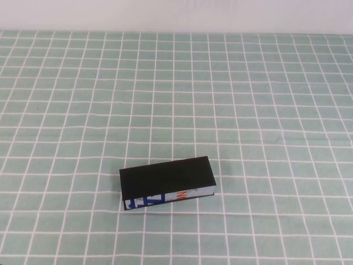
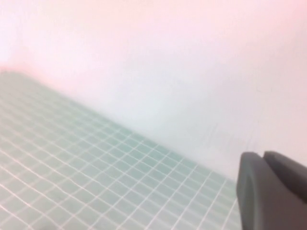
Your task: Return glasses to glasses case
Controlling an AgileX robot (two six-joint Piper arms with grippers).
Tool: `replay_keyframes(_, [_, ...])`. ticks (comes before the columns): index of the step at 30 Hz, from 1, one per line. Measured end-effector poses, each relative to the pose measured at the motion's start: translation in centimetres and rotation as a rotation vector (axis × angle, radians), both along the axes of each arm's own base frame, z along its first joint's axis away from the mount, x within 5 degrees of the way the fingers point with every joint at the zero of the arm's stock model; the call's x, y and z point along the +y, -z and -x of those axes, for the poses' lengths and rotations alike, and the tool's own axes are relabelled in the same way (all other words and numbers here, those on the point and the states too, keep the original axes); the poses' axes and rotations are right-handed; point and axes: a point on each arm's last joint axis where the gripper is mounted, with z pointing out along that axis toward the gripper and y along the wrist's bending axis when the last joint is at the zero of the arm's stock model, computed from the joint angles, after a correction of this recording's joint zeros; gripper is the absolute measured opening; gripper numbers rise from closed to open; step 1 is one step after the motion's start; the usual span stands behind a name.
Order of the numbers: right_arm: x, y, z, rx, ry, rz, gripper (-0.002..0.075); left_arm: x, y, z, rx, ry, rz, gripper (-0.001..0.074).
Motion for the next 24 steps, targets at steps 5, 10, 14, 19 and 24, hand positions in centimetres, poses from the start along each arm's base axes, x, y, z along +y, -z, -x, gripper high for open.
replay_keyframes(5, [-2.0, 7.1, 3.4, 0.036, 0.039, -0.104, -0.0012, 0.0, 0.0, 0.0, 0.001, 0.001, 0.001, -0.0002])
replay_keyframes(10, [-2.4, 12.0, 3.3, 0.16, 0.091, -0.093, -0.0012, 0.0, 0.0, 0.0, 0.002, 0.001, 0.0, -0.0002])
replay_keyframes(14, [-2.2, 13.5, 2.9, 0.23, 0.102, -0.067, -0.0012, 0.0, 0.0, 0.0, 0.002, 0.001, 0.0, -0.0002])
replay_keyframes(19, [-1.8, 14.4, 3.1, 0.323, 0.063, -0.096, -0.0012, 0.0, 0.0, 0.0, 0.009, -0.002, 0.002, -0.0002])
replay_keyframes(24, [-1.4, 15.7, 2.9, 0.392, 0.044, -0.102, -0.0012, 0.0, 0.0, 0.0, 0.015, -0.003, 0.003, -0.0002])
